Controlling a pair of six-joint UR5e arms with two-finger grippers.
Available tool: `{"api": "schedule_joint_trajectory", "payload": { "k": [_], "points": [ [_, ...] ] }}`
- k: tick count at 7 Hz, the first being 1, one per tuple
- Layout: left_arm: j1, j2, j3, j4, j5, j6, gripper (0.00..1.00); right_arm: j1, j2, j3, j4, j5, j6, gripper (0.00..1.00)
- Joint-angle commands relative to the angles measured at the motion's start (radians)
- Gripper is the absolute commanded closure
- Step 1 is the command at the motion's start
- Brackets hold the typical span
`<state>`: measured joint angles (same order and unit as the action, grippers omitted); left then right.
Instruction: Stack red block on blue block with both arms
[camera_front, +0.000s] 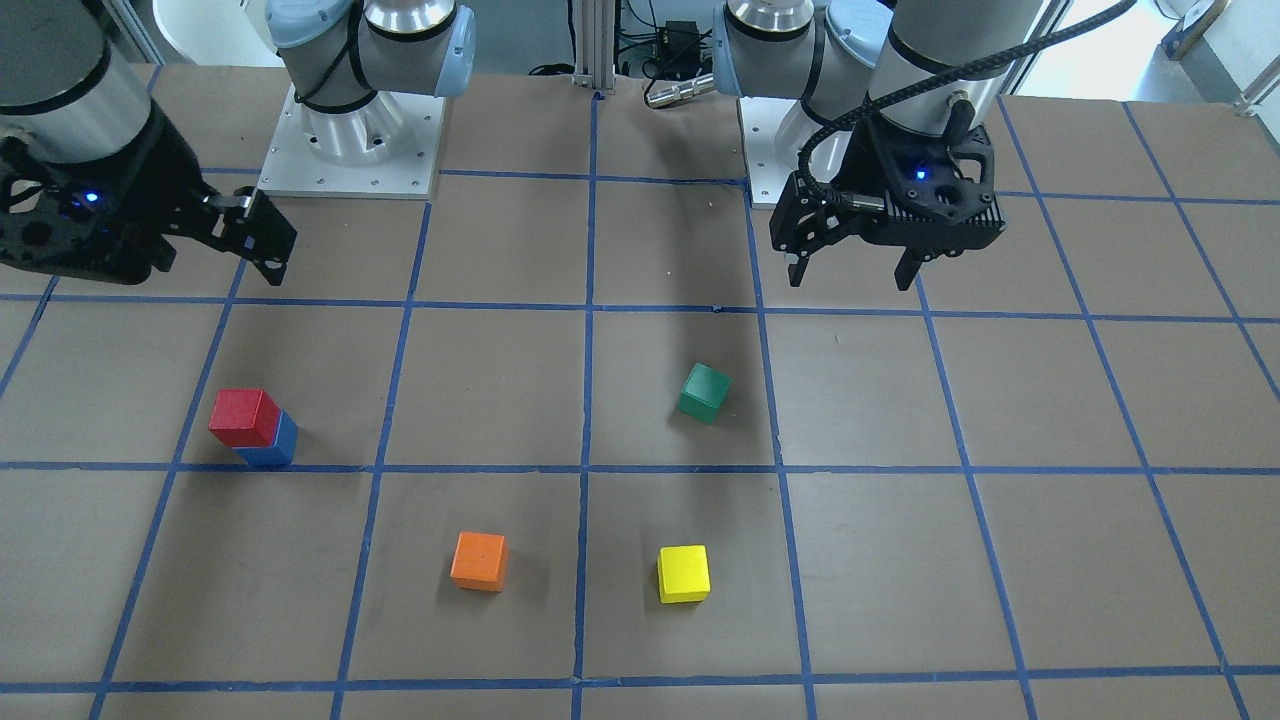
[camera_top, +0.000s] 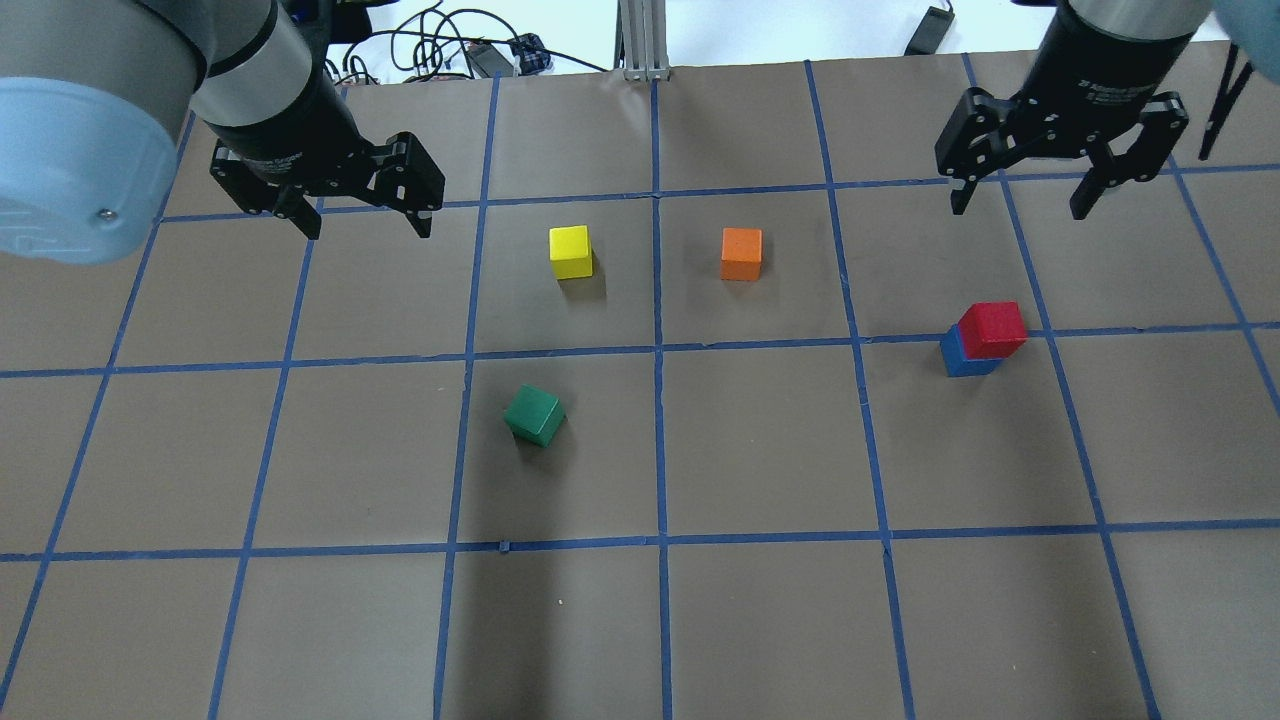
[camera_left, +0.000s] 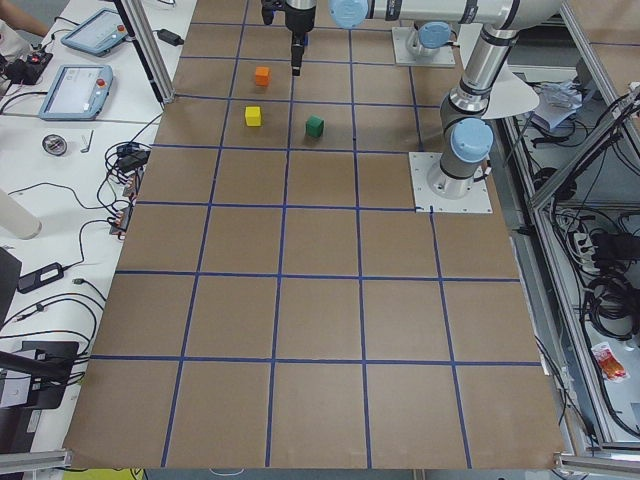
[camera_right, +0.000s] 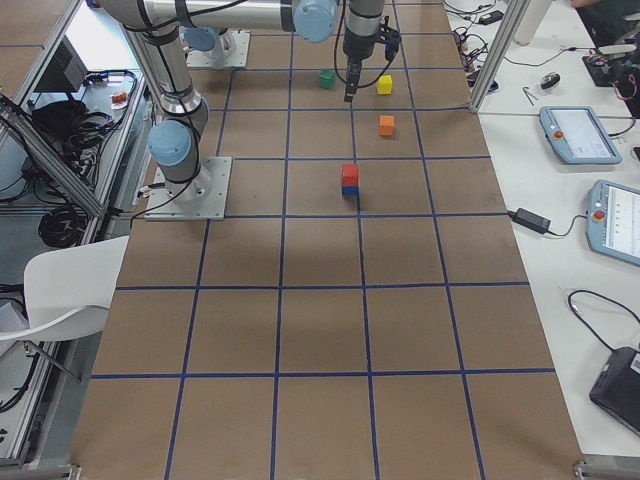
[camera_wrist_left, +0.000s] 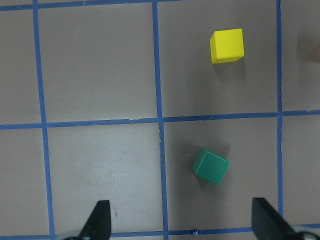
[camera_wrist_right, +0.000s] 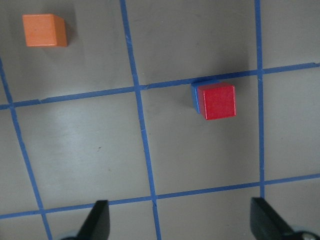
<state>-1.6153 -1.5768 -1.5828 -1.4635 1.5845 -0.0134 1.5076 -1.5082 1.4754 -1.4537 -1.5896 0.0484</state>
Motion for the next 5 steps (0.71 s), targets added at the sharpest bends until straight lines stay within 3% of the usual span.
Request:
{"api": "schedule_joint_trajectory", "payload": {
  "k": [1, 5],
  "points": [
    [0.000, 0.001, 0.000, 0.000, 0.000, 0.001, 0.00, 0.049, -0.013, 0.005, 0.007, -0.004, 0.053, 0.00],
    [0.005, 0.008, 0.000, -0.011, 0.002, 0.001, 0.00, 0.049, -0.017, 0.028, 0.006, 0.005, 0.053, 0.00]
  ]
}}
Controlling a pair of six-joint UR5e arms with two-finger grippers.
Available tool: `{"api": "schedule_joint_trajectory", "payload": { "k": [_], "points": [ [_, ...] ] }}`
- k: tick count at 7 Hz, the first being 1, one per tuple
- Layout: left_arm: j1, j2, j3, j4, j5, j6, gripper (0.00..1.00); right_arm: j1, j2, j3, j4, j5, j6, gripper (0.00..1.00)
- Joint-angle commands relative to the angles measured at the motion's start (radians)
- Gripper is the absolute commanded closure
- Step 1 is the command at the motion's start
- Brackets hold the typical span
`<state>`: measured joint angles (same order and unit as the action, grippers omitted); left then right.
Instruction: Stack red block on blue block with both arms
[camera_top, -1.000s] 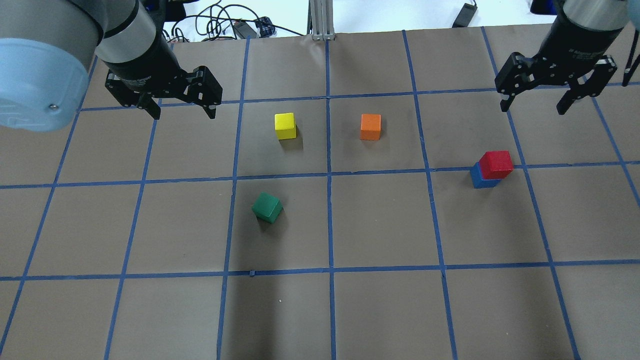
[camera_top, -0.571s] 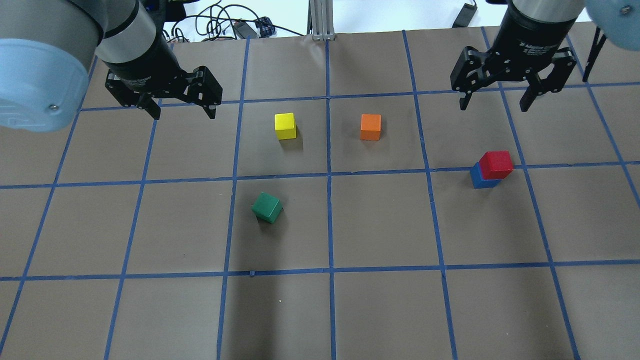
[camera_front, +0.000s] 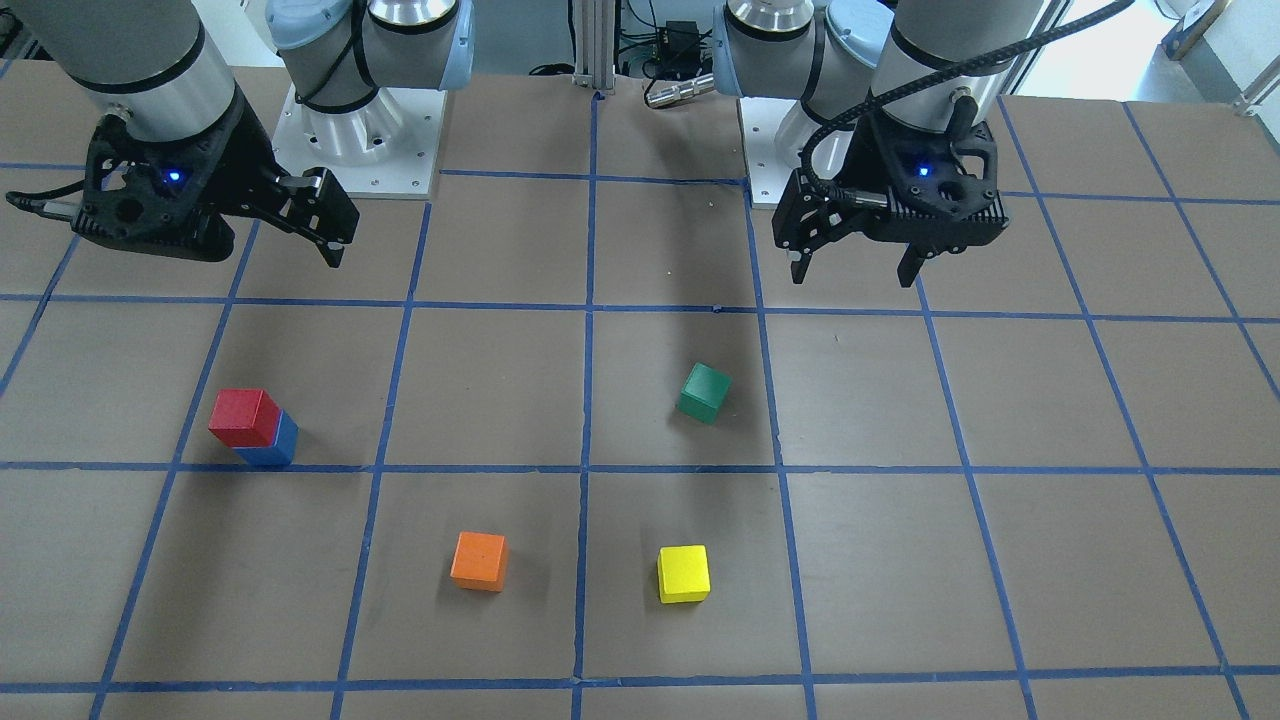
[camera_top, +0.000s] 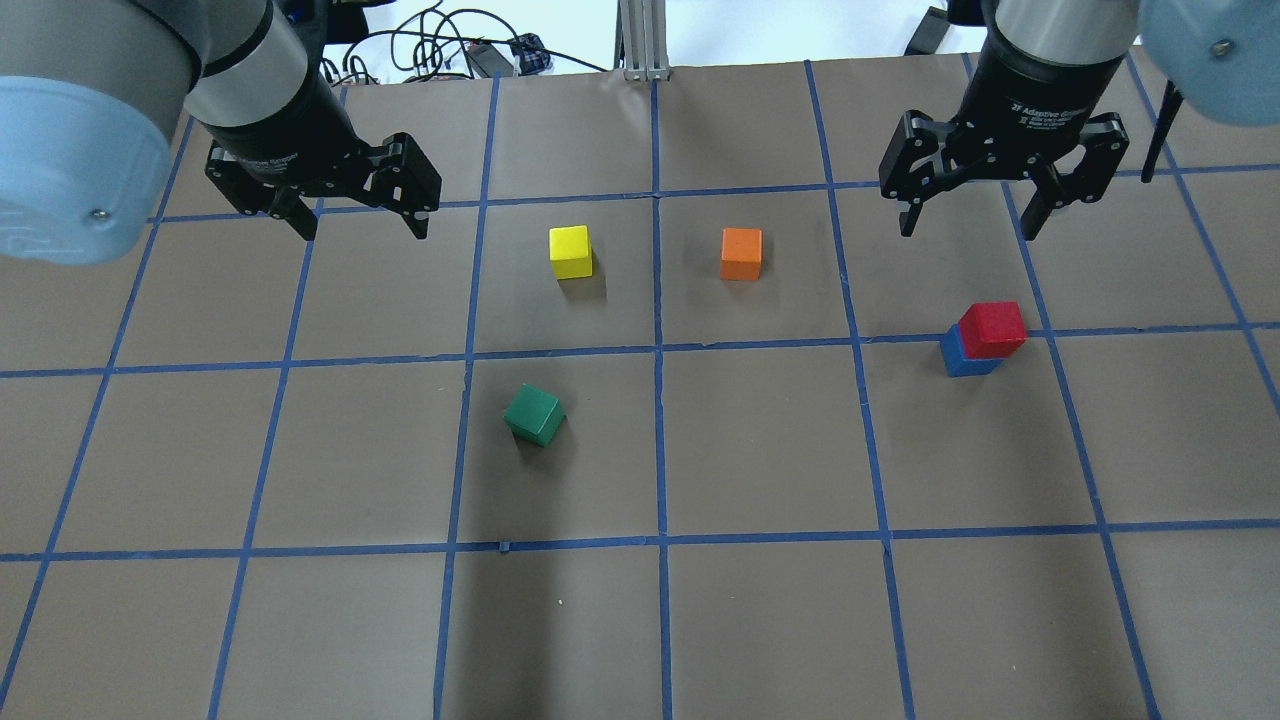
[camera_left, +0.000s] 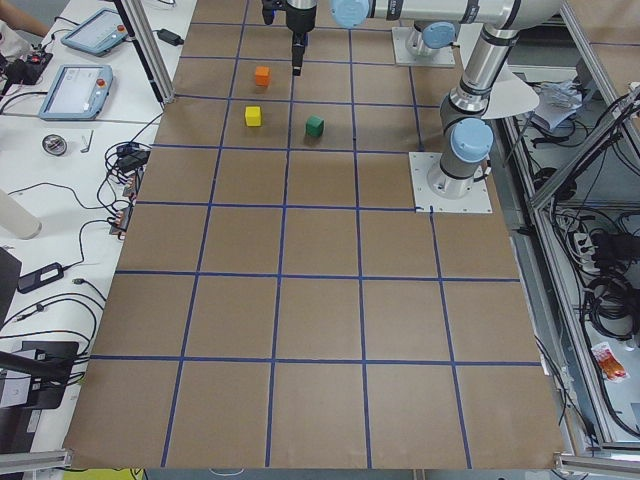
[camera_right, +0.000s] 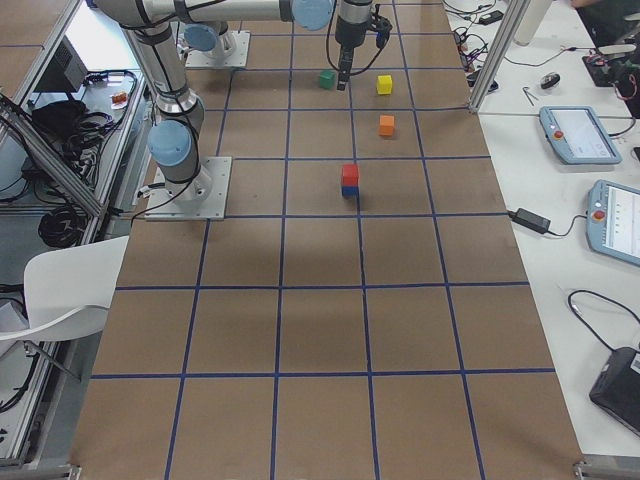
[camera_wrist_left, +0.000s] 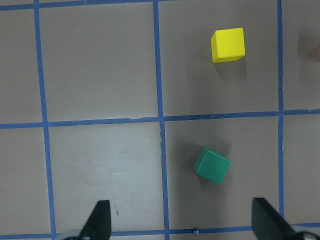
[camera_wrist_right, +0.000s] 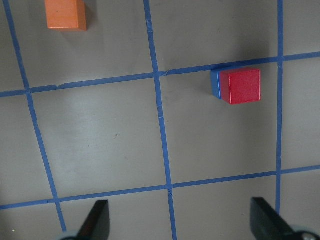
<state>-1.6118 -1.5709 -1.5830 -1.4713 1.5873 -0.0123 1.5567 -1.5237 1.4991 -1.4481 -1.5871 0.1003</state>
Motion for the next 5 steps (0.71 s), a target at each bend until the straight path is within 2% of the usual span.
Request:
{"api": "schedule_joint_trajectory", "payload": {
  "k": [1, 5],
  "points": [
    [0.000, 0.005, 0.000, -0.001, -0.004, 0.000, 0.00, 0.000, -0.001, 0.009, -0.005, 0.004, -0.001, 0.00],
    [-0.002, 0.005, 0.000, -0.001, -0.003, 0.000, 0.00, -0.009, -0.001, 0.012, -0.002, 0.001, -0.011, 0.00]
  ]
}}
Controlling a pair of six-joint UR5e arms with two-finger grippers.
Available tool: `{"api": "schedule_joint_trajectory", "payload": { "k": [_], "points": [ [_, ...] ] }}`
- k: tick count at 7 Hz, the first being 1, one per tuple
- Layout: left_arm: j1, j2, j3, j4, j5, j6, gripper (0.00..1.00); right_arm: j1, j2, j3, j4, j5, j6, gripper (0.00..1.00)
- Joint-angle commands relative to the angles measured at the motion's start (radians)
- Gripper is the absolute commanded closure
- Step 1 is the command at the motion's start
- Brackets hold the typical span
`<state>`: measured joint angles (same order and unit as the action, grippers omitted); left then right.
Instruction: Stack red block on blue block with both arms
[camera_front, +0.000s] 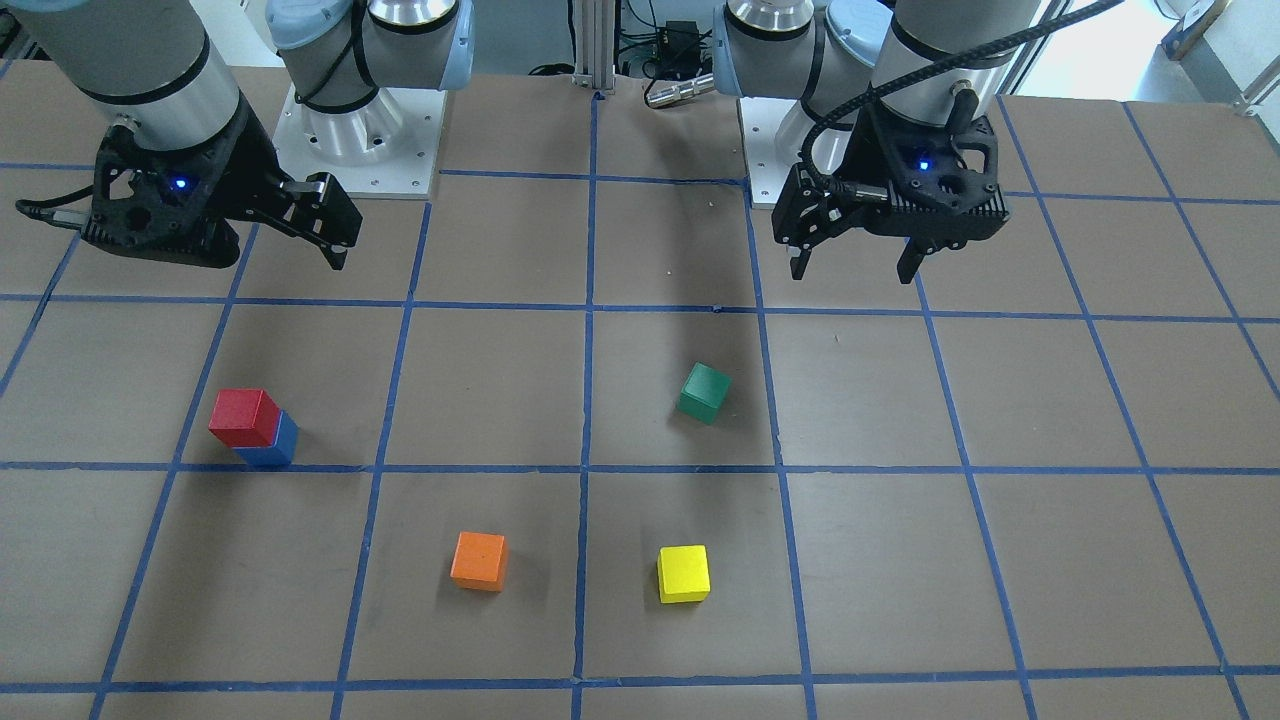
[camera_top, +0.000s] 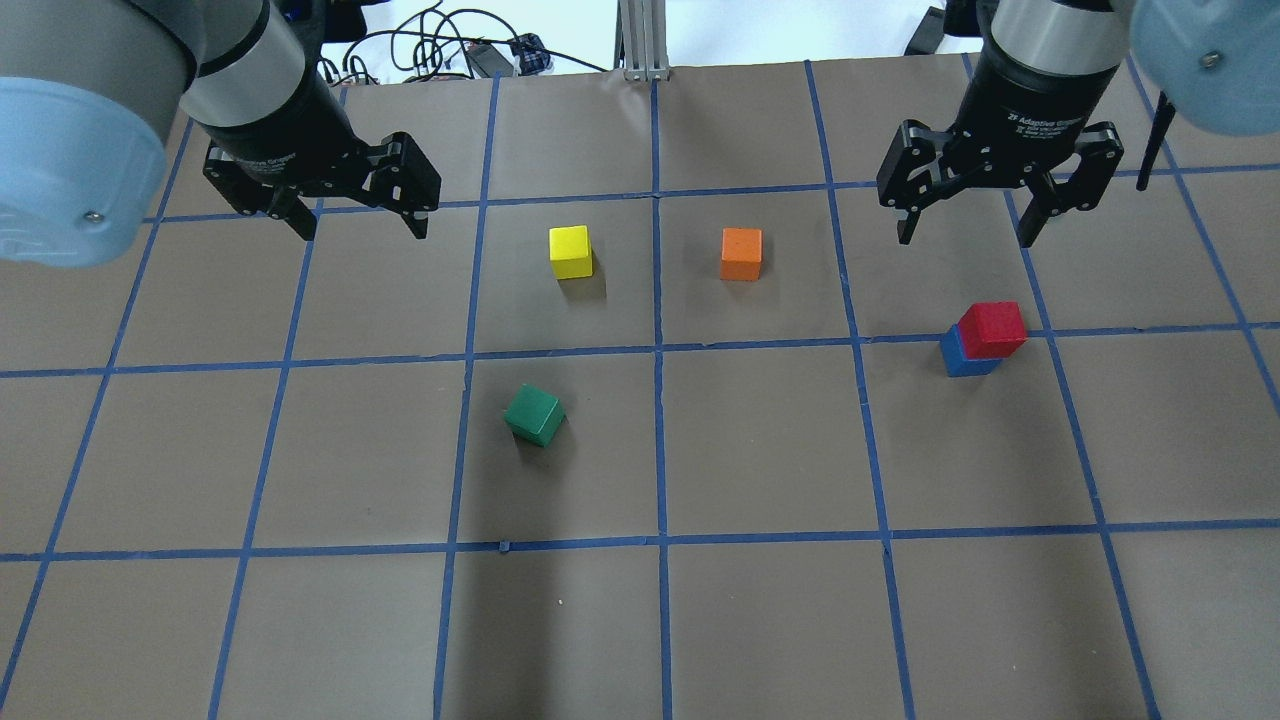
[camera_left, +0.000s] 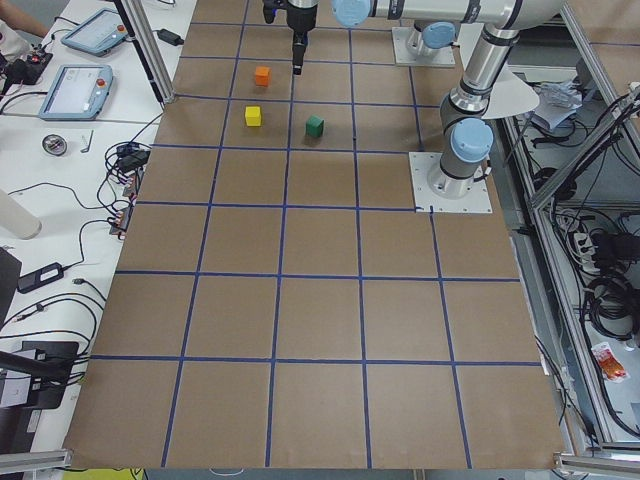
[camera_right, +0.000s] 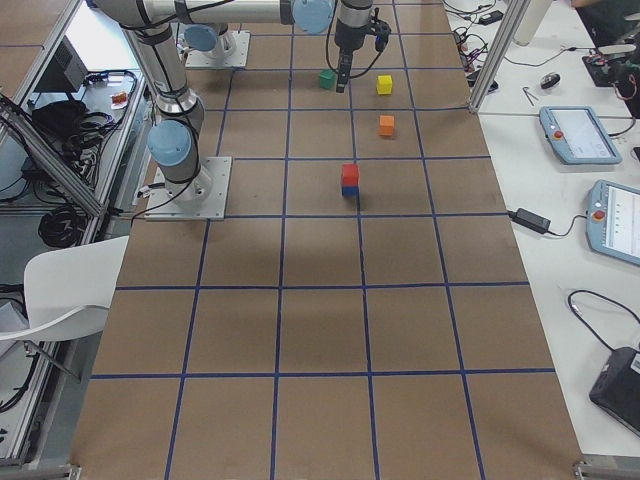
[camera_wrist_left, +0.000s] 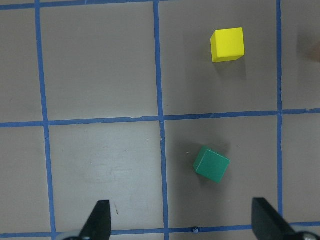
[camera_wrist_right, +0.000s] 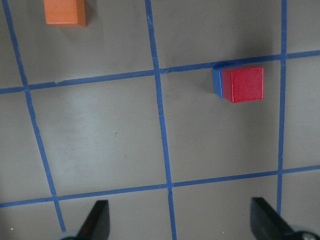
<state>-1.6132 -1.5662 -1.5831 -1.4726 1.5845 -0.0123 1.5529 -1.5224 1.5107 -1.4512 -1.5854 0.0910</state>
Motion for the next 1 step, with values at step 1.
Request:
{"api": "schedule_joint_trajectory", "payload": {
  "k": [1],
  "points": [
    [-0.001, 0.000, 0.000, 0.000, 0.000, 0.000, 0.00, -0.008, 0.001, 0.000, 0.003, -0.001, 0.001, 0.00]
  ]
}}
